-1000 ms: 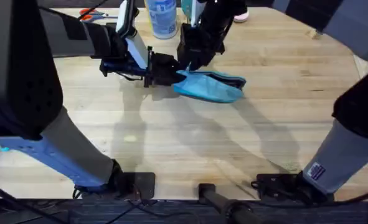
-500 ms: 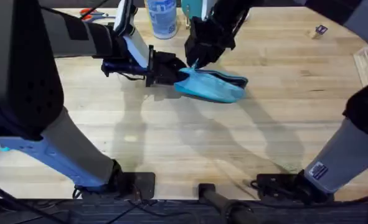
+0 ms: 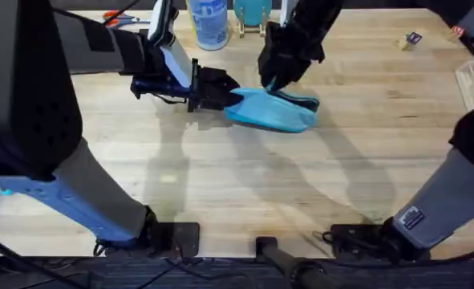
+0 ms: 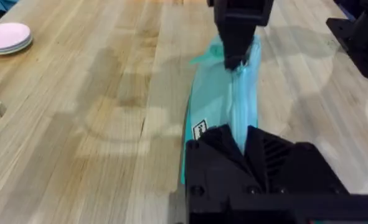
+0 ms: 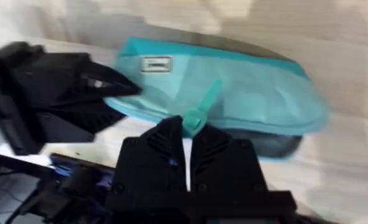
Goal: Unzip the bag, pick up the pens from the table one at a time and place them inside, then zip the bag closed.
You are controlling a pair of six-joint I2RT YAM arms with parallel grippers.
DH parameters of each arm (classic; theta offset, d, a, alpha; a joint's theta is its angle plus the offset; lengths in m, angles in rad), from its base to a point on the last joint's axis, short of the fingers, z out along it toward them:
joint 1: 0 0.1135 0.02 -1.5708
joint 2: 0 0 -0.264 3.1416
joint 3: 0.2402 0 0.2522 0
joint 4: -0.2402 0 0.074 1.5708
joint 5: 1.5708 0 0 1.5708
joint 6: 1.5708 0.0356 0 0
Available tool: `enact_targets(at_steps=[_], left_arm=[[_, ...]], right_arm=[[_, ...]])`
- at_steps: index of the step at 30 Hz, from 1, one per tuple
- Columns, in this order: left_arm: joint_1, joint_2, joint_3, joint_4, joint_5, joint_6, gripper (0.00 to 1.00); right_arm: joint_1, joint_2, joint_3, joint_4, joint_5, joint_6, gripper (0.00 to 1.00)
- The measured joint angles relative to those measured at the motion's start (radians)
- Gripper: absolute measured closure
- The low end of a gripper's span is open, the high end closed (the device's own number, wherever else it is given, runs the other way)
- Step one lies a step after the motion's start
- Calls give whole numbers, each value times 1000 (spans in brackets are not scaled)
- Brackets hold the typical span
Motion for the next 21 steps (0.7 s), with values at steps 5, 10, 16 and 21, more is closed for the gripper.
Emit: enact_targets(at_steps=[5,10,16,21], left_arm=[[1,0,0,0,-13,0,957],[4,0,0,0,-26,0,957],[5,0,0,-1,-18,0,958],[3,0,0,-1,-13,-1,958]], right_arm=[[-3,-1,0,-57,91,2,968],[-6,-1,0,-106,193,22,968],[-7,-1,0,-148,274,67,968],[-6,-1,0,-178,335,101,968]])
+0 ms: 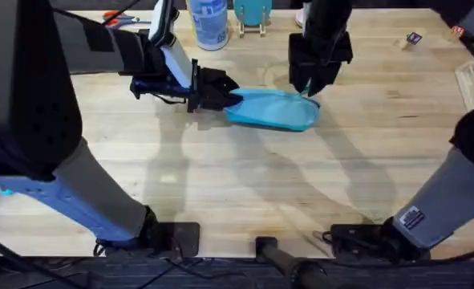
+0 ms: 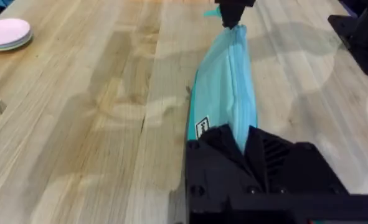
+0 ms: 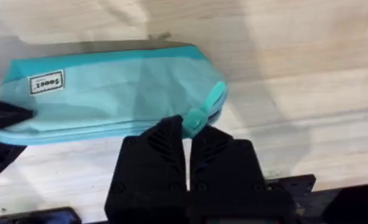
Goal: Unzip the bag, pick up the pens from the table one at a time and place them inside, then zip the bag closed.
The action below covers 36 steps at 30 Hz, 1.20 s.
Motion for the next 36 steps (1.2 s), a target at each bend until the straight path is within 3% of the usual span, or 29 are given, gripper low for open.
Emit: enact_targets(at_steps=[22,36], left_arm=[[-15,0,0,0,52,0,958],[-16,2,0,-4,42,0,958]], right_arm=[[-61,0,-2,-66,43,127,969],[-127,-13,-188,-29,56,225,969]])
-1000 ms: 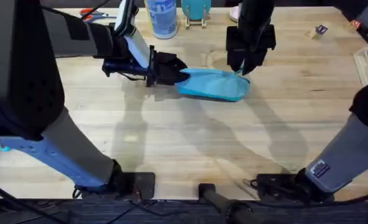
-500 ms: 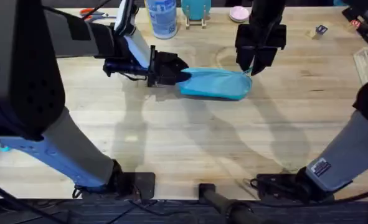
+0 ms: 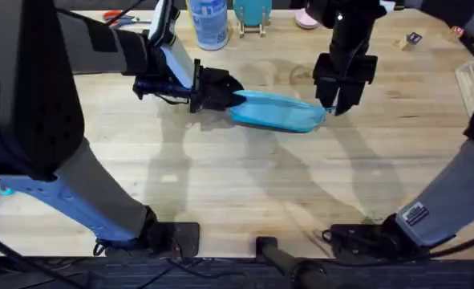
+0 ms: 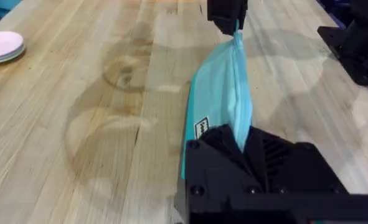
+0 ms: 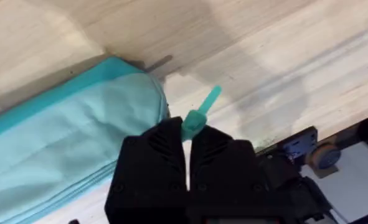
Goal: Unzip the bag, pick up the pens from the table one at a time and place them inside, then zip the bag closed.
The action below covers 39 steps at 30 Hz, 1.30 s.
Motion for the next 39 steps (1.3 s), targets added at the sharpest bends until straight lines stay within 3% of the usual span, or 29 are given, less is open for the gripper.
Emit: enact_targets(at_steps=[12,19,25,39], left_arm=[[-6,18,0,1,2,0,958],[-5,18,0,4,-2,-1,958],[-5,18,0,4,-3,-3,958],[-5,18,0,4,-3,-3,958]], right_arm=[[-71,-4,-13,47,-28,100,969],[-74,-8,-33,127,-11,174,969],[-74,-30,-125,194,-9,241,969],[-74,-33,-182,224,-18,264,968]])
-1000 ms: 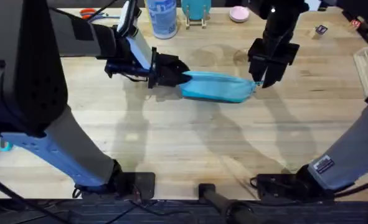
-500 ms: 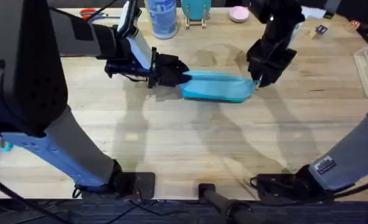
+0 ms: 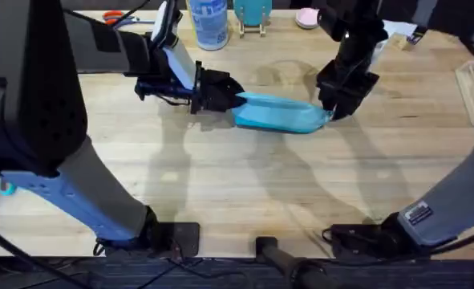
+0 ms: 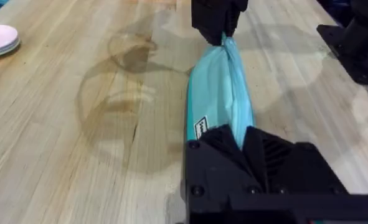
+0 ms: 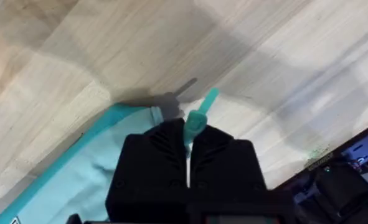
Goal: Unzip the bag, pick up the pens from the table one at a time and place them inside, then zip the bag closed.
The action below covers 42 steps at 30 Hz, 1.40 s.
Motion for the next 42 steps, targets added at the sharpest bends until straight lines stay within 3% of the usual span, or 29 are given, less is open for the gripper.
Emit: enact_targets(at_steps=[11,12,13,18,19,29,38,39,42], left_arm=[[3,0,0,1,0,0,958],[4,0,0,1,-1,0,959],[5,0,0,1,-3,0,959],[43,0,0,3,-26,0,959],[48,0,0,3,-26,0,959],[53,0,0,4,-26,0,959],[53,0,0,4,-27,0,958],[53,0,0,5,-26,3,888],[53,0,0,6,-11,0,413]], right_arm=[[0,-53,6,4,14,-5,964],[0,-62,11,3,19,-8,909],[0,-71,17,-1,34,-12,793],[-31,-105,62,-51,121,-46,68],[-33,-106,74,-63,129,-51,27],[-32,-118,175,-136,155,-77,6],[-17,-199,218,-134,157,-95,6],[-17,-202,220,-134,157,-96,6],[-17,-202,220,-133,158,-100,6]])
